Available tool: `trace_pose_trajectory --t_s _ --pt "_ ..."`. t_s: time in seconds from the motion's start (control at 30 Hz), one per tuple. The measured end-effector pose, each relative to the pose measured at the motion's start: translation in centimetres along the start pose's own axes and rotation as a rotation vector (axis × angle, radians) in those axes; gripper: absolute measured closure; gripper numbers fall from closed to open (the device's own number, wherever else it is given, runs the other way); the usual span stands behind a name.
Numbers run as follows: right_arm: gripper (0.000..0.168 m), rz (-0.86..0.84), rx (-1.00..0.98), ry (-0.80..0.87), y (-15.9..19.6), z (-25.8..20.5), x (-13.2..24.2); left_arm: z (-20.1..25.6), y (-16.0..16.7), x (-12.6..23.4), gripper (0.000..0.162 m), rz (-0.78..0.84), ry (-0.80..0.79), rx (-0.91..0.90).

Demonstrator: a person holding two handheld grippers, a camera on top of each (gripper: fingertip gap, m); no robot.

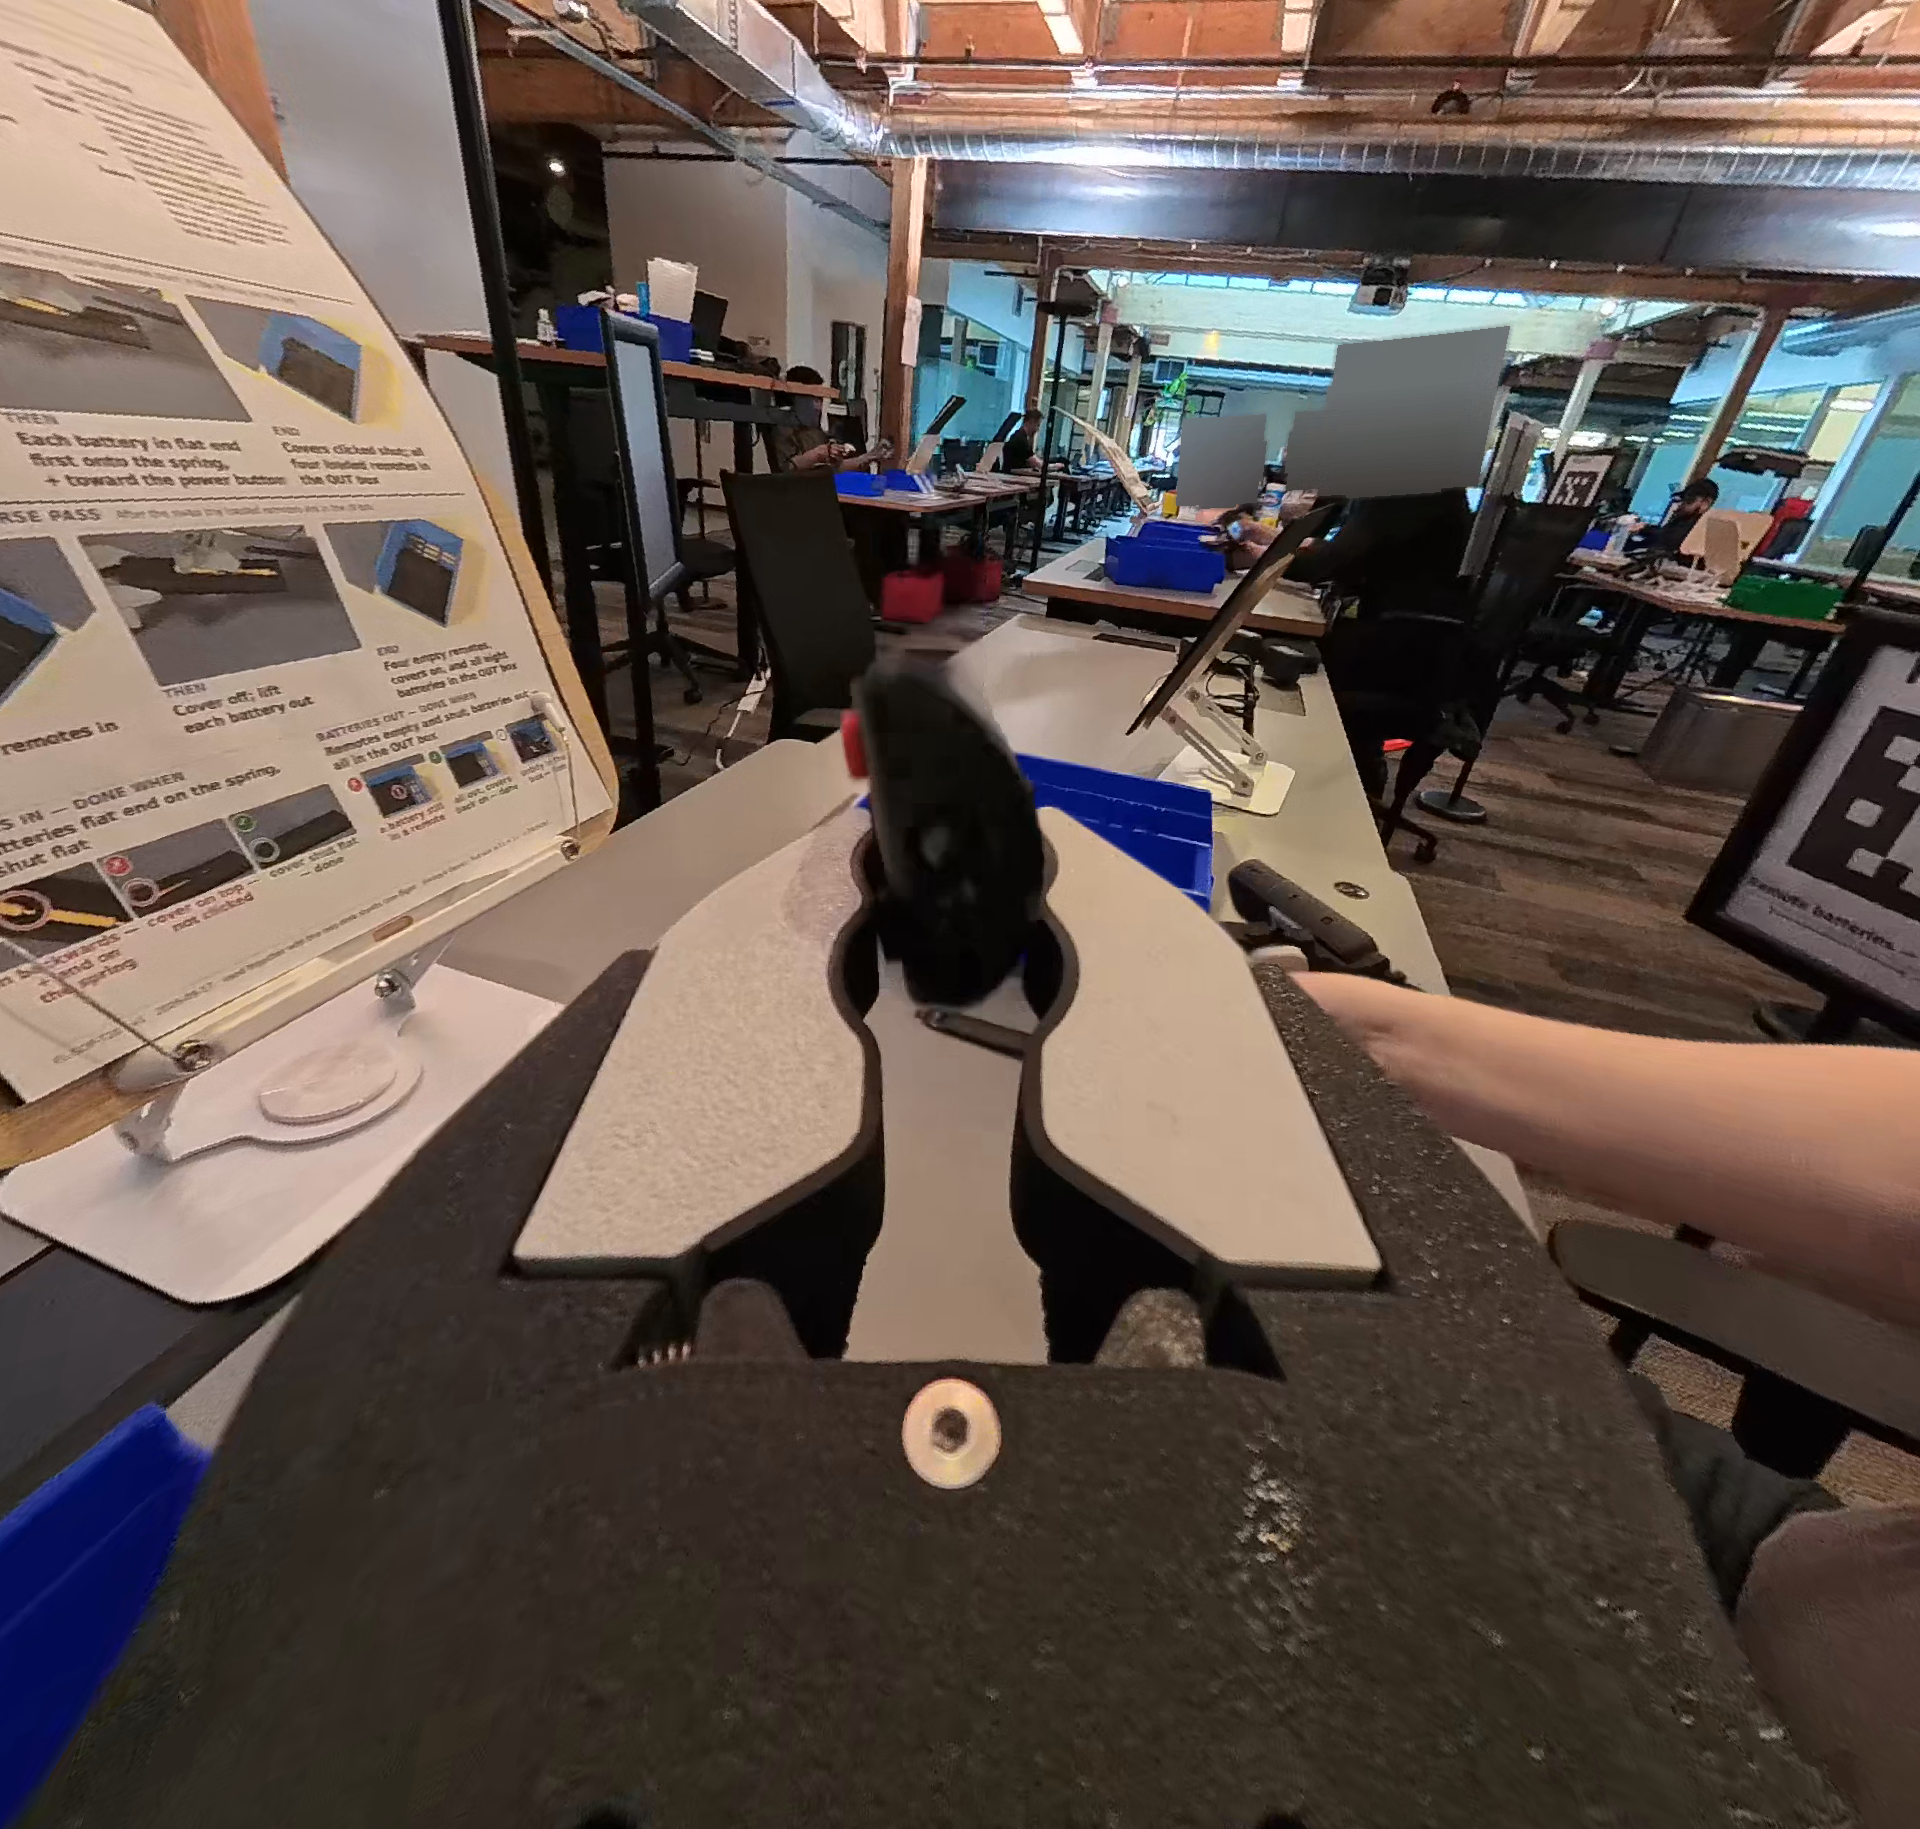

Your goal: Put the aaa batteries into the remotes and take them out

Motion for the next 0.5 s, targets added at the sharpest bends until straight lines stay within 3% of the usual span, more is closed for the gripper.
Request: trace_pose_trajectory --t_s 0.13,0.23,0.37,0.5 --pt "0.063 -0.035 0.070 0.048 -0.7 -1.0 0.2 0.2 0.2 -0.5 0.140 -0.027 -0.002 -0.024" --pt "0.062 -0.042 0.170 0.070 -0.4 -1.5 0.3 0.2 1.2 -1.1 0.140 -0.130 -0.039 -0.083" --pt "0.064 -0.123 0.284 -0.024 1.3 -2.0 0.4 -0.2 3.6 -3.3 0.140 -0.228 -0.006 -0.032" --pt "0.066 -0.198 0.548 -0.030 2.5 -2.5 1.1 -0.1 5.2 -5.4 0.140 -0.278 0.029 -0.008"
Point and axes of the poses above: each gripper's, where its closed fingertips meet, x back along the fingers, y out of its underside, z = x × y across the jaws, the point moved 10 cm from there along x, back along the fingers, and after that the axes turned 9 degrees about z, right-handed, at the moved point
